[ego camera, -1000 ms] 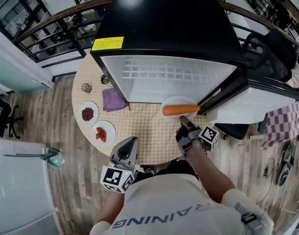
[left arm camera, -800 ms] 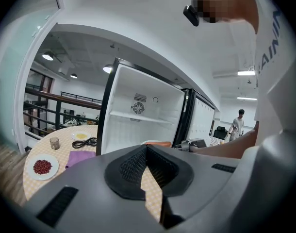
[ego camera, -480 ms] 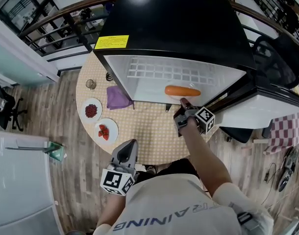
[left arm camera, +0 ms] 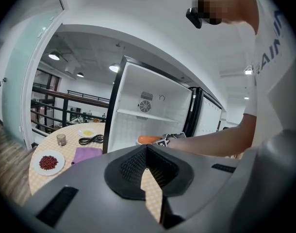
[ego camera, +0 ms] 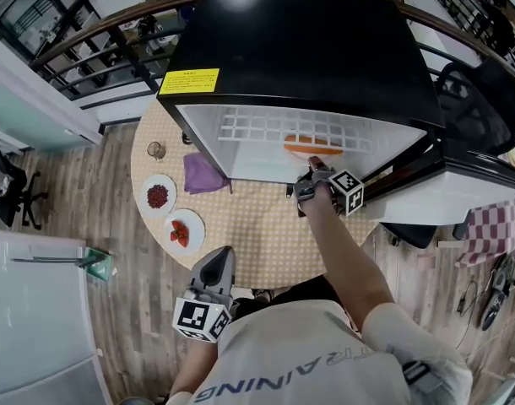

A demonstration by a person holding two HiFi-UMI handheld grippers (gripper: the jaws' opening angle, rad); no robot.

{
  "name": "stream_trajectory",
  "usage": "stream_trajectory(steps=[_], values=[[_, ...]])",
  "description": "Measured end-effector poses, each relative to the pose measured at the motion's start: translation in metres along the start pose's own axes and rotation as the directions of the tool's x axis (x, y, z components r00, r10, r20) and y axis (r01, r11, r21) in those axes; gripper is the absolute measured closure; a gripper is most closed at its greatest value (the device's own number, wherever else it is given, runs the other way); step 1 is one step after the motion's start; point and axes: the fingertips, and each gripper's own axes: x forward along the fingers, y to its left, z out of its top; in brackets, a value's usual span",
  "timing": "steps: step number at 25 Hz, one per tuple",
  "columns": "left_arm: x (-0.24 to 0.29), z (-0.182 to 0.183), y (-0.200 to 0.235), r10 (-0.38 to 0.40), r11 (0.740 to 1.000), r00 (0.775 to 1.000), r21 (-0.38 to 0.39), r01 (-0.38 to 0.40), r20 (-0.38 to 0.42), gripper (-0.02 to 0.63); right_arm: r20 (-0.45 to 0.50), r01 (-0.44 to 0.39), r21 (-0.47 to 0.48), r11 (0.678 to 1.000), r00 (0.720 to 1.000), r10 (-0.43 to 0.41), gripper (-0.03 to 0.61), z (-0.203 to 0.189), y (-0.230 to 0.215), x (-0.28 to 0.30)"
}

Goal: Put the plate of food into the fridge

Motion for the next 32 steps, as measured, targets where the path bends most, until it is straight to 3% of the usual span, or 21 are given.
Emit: stream_trajectory(steps=[8,13,16,19,23,28,32], values=[[-0.001,-0.001,0.004,0.009,1.0,1.0,-0.003,-0.009,-0.006,0.604,0.018,0.051,-0.007,0.999,0.999,-0.051,0.537,0.006,-0.002,0.018],[-0.003,-0.002,0.007,0.015,1.0,1.0,-0.01,-0.015,-0.006,0.604,0.005,0.04,-0.034,0.999,0.999,-0.04,0.537,0.004,0.002,0.021],[-0.001,-0.006,0.006,0.009,1.0,1.0,-0.022,-0.009,-0.014,0.604,-0.045,0.027,-0.097,0.995,0.998,-0.032,0.511,-0.003,0.007,0.022],[0.001,-0.008,0.002,-0.004,1.0,1.0,-0.023,0.003,-0.022,0.604,-0.112,0.011,-0.214,0.977,0.993,-0.035,0.446,-0.011,0.013,0.024],[0.004,-0.01,-0.004,-0.02,1.0,0.999,-0.013,0.02,-0.035,0.604,-0.174,0.03,-0.377,0.926,0.979,-0.103,0.398,-0.017,0.01,0.023],[0.002,-0.014,-0.004,-0.023,1.0,0.999,-0.016,0.023,-0.044,0.604,-0.224,0.039,-0.553,0.832,0.955,-0.193,0.38,-0.023,0.007,0.019],[-0.001,-0.016,0.0,-0.016,0.999,0.999,-0.032,0.015,-0.048,0.604,-0.251,0.039,-0.709,0.704,0.919,-0.304,0.37,-0.029,-0.001,0.016]])
